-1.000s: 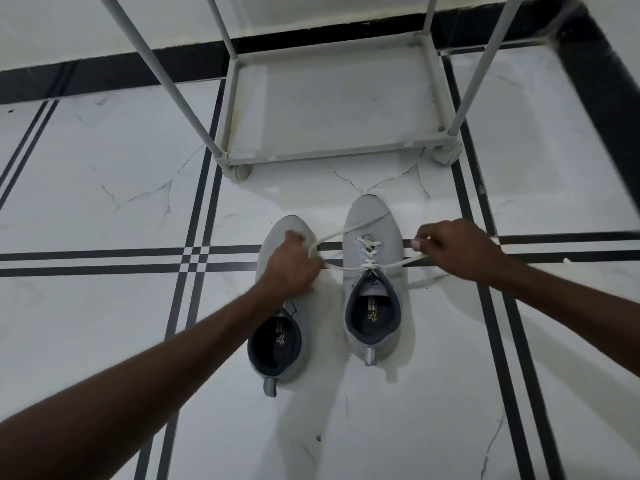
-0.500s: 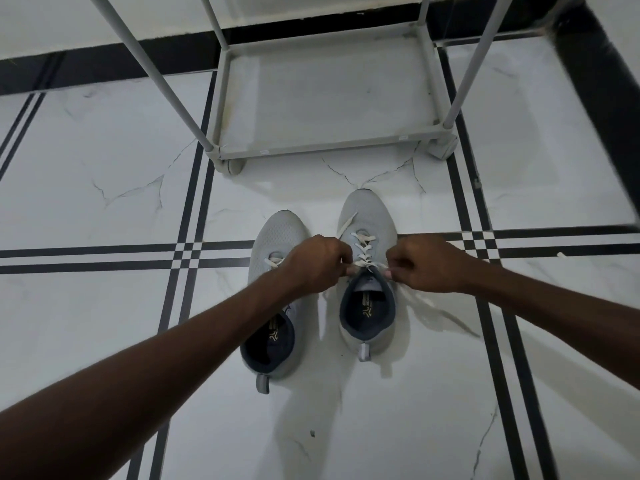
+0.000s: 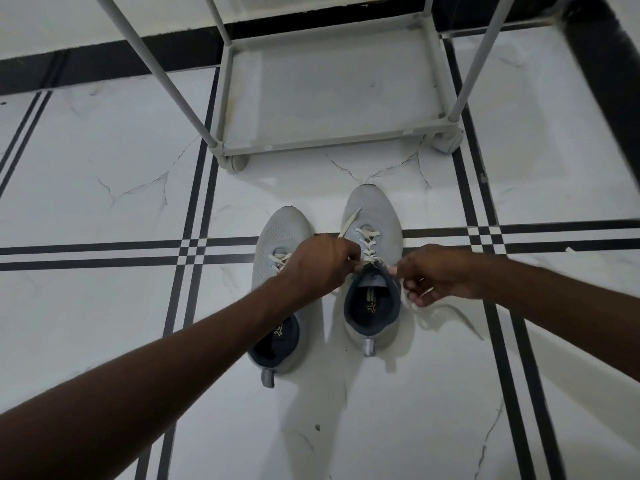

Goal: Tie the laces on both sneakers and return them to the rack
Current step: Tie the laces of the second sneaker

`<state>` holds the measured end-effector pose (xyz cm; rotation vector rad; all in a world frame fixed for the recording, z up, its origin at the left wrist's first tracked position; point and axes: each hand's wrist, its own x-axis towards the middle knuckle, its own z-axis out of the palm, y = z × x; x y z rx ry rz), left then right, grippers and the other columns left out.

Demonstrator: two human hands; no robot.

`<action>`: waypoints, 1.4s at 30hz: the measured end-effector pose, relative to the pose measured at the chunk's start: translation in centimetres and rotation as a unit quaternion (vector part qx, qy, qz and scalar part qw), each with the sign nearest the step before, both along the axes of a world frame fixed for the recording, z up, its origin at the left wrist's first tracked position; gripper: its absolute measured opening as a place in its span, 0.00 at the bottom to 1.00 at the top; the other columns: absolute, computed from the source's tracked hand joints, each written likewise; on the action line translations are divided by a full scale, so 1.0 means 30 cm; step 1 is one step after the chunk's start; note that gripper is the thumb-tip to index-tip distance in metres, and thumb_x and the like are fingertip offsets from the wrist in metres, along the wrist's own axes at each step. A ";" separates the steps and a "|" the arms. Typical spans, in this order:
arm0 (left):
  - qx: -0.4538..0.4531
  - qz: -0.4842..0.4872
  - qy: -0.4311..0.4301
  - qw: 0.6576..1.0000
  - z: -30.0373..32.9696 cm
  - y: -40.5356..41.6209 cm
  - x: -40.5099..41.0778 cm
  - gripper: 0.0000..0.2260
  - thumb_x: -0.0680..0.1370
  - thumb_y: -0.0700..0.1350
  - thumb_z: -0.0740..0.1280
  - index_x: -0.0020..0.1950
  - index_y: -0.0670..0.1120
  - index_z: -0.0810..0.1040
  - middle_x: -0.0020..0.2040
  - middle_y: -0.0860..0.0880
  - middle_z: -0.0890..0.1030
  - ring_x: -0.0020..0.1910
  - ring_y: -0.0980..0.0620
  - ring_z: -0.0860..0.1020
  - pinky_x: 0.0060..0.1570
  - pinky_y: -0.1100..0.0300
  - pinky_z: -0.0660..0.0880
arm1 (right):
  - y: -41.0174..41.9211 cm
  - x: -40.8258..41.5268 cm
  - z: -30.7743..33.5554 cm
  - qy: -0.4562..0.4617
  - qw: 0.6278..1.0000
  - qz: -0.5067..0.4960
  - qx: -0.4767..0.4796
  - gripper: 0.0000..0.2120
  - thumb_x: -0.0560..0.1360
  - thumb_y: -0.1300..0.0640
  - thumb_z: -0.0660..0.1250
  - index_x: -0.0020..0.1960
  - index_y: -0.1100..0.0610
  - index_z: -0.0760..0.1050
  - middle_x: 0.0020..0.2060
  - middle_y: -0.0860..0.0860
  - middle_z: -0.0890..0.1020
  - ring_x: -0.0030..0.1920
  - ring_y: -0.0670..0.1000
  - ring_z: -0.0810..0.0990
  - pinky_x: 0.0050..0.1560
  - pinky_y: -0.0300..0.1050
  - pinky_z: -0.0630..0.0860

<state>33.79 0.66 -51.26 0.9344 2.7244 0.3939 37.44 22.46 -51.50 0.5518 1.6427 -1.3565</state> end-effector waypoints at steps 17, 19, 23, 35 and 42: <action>-0.024 -0.023 0.069 0.997 -0.016 -0.042 0.017 0.06 0.80 0.46 0.63 0.47 0.48 0.79 0.36 0.46 0.83 0.34 0.42 0.79 0.31 0.58 0.62 | 0.005 0.005 -0.001 0.317 0.908 0.213 0.173 0.17 0.80 0.48 0.62 0.36 0.56 0.75 0.30 0.50 0.78 0.29 0.50 0.72 0.32 0.43 0.67; -0.056 -0.022 0.062 0.996 -0.008 -0.065 0.021 0.05 0.79 0.44 0.62 0.46 0.50 0.77 0.36 0.47 0.82 0.32 0.43 0.76 0.29 0.59 0.57 | 0.035 0.007 -0.026 0.405 0.818 0.317 0.258 0.19 0.80 0.50 0.60 0.31 0.51 0.69 0.28 0.47 0.75 0.32 0.51 0.74 0.37 0.47 0.71; -0.147 -0.033 0.005 0.989 -0.002 -0.109 0.045 0.06 0.75 0.42 0.61 0.44 0.51 0.77 0.39 0.47 0.83 0.34 0.43 0.77 0.35 0.56 0.66 | 0.104 0.036 -0.085 0.401 0.767 0.383 0.322 0.16 0.80 0.48 0.60 0.35 0.51 0.72 0.30 0.44 0.72 0.33 0.49 0.71 0.35 0.46 0.69; -0.018 0.076 -0.144 0.986 0.080 -0.147 -0.055 0.09 0.79 0.43 0.66 0.41 0.48 0.83 0.34 0.53 0.82 0.33 0.59 0.79 0.40 0.60 0.75 | 0.179 0.043 -0.056 0.342 0.856 0.273 0.276 0.10 0.80 0.52 0.63 0.41 0.54 0.72 0.31 0.46 0.76 0.34 0.50 0.75 0.35 0.44 0.68; 0.269 0.185 -0.407 0.853 0.218 -0.217 -0.096 0.10 0.80 0.45 0.67 0.48 0.38 0.82 0.36 0.50 0.81 0.36 0.52 0.77 0.39 0.61 0.73 | 0.187 0.037 0.152 0.229 0.969 0.062 -0.065 0.12 0.82 0.58 0.59 0.42 0.60 0.75 0.38 0.58 0.80 0.32 0.52 0.71 0.35 0.44 0.68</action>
